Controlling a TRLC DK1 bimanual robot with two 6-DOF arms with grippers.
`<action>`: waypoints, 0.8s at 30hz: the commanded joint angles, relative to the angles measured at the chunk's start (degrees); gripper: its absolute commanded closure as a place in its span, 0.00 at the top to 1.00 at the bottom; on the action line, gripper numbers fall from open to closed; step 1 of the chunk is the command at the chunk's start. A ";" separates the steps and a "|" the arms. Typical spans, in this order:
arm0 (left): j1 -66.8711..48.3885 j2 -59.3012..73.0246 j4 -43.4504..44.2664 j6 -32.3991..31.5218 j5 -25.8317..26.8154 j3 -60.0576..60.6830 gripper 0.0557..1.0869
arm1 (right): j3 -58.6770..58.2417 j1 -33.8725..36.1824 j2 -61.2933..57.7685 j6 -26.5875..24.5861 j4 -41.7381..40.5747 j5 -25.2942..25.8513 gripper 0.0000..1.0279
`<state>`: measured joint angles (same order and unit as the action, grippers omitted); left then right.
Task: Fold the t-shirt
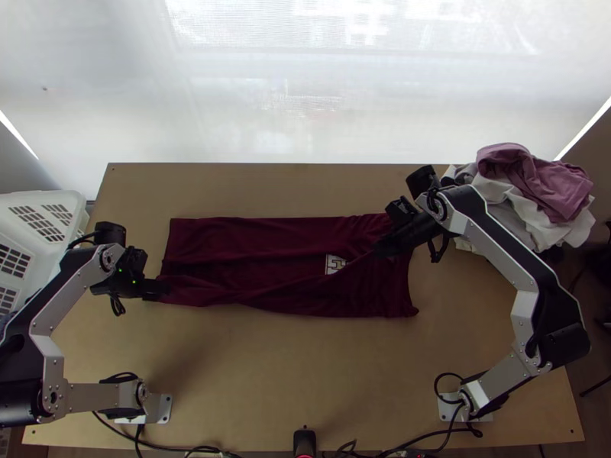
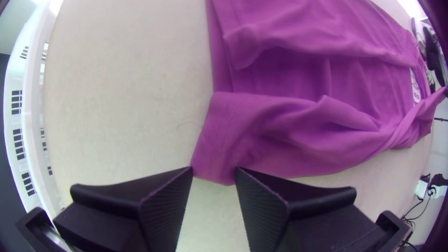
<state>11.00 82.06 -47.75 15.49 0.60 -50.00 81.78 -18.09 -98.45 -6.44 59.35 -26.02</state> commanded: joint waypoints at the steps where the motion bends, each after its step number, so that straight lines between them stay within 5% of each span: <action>1: 0.16 0.91 0.37 0.86 0.37 1.04 0.29 | -0.22 0.33 0.37 0.02 -0.03 0.01 0.03; 9: 0.42 -0.50 -0.59 1.57 0.28 0.25 0.05 | 0.14 0.68 0.46 -0.07 -0.03 0.01 0.03; 24: 0.95 -1.73 -7.19 0.42 1.33 -11.00 0.03 | 5.59 2.44 -1.13 -0.24 -0.03 0.01 0.03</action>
<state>11.99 79.94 -52.10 17.02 1.30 -55.22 84.47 -16.45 -98.48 -6.68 59.35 -26.04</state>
